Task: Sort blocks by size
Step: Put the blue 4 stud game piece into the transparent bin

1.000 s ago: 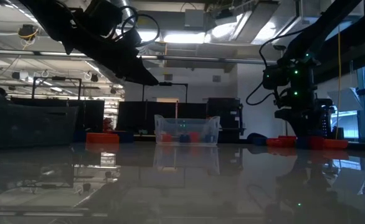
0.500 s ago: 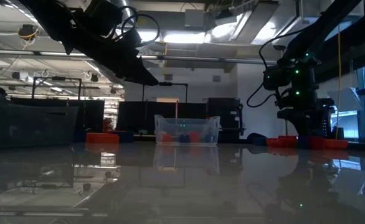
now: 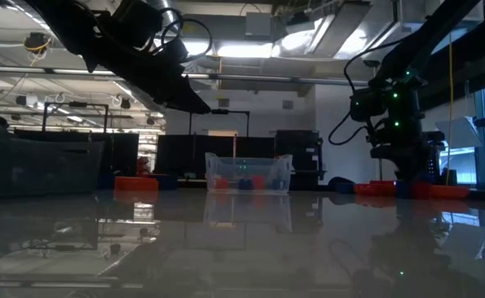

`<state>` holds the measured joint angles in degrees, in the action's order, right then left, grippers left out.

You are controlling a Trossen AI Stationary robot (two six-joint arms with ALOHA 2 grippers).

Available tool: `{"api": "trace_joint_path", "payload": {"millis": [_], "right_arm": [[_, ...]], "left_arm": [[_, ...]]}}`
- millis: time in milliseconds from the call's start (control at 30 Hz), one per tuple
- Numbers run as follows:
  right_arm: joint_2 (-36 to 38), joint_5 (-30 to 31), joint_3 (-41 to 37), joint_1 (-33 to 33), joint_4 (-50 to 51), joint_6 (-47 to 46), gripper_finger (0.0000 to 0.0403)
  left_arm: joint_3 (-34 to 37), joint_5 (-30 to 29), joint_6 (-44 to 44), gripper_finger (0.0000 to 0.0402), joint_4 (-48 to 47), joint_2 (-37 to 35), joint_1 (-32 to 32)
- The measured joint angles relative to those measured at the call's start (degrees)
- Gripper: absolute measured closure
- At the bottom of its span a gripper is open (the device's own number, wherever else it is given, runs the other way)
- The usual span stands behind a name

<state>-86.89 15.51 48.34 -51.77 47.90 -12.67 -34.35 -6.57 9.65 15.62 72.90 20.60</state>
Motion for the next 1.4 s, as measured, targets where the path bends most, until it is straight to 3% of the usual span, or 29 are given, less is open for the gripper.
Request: {"api": "trace_joint_path", "payload": {"millis": [500,733,1033,1200,1400], "right_arm": [[-0.02,-1.01,-0.05,0.07,2.10,4.27,0.0396],[0.20,-1.71,2.11,0.07,4.11,5.53,0.0378],[1.33,-3.62,9.51,0.37,14.09,7.09,0.0375],[1.33,-5.11,11.70,3.00,12.15,7.13,0.0398],[1.33,-10.99,13.25,6.17,5.81,7.69,0.0395]], "left_arm": [[0.00,0.00,0.70,0.0192,0.02,0.00,0.02],[0.00,0.00,1.29,0.0192,0.02,0.00,0.01],[0.00,0.00,1.29,0.0192,0.02,0.00,0.01],[0.00,0.00,1.59,0.0192,0.02,0.00,0.00],[0.00,0.00,1.68,0.0192,0.02,0.00,0.02]]}}
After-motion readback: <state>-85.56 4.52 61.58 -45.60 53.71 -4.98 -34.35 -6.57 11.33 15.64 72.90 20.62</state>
